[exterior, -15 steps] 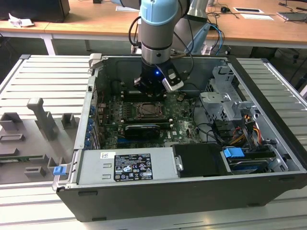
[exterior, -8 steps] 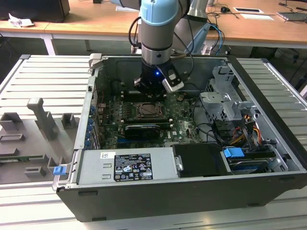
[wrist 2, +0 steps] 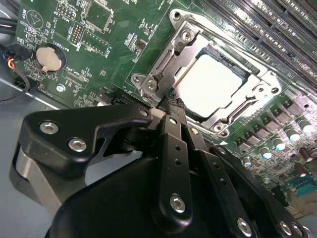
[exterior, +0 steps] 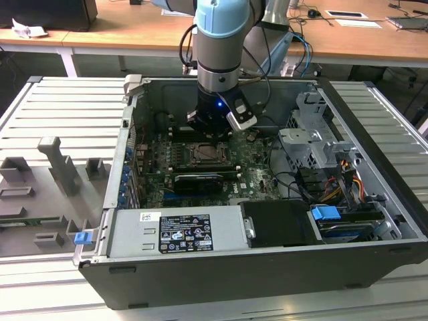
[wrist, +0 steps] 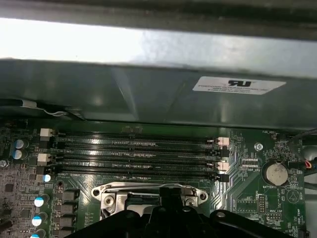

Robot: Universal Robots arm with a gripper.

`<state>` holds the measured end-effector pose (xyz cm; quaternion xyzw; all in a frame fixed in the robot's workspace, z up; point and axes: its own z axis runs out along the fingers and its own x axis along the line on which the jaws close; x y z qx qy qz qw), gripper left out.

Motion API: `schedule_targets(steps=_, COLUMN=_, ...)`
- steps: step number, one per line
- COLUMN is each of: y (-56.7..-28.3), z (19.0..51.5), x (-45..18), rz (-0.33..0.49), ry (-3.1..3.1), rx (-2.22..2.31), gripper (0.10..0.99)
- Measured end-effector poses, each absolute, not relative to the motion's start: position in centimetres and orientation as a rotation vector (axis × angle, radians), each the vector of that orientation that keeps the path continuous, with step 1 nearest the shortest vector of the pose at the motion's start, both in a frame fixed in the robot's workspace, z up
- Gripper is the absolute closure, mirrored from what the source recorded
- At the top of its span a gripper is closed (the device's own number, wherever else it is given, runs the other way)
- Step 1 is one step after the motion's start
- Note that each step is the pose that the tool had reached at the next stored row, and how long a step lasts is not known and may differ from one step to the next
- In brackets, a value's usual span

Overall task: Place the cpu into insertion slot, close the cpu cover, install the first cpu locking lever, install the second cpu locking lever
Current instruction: 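Install the second cpu locking lever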

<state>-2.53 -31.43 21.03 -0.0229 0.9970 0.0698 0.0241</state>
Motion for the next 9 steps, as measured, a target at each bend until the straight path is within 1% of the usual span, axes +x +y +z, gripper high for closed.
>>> schedule_targets(steps=2, y=-31.5, z=21.3, x=-2.5, rz=0.216, ry=3.085, rx=-0.071, gripper=0.98)
schedule_targets(steps=4, y=-31.5, z=22.4, x=-2.5, rz=0.216, ry=3.085, rx=-0.071, gripper=0.98)
schedule_targets(steps=9, y=-32.0, z=22.6, x=-2.5, rz=0.216, ry=3.085, rx=-0.071, gripper=0.98)
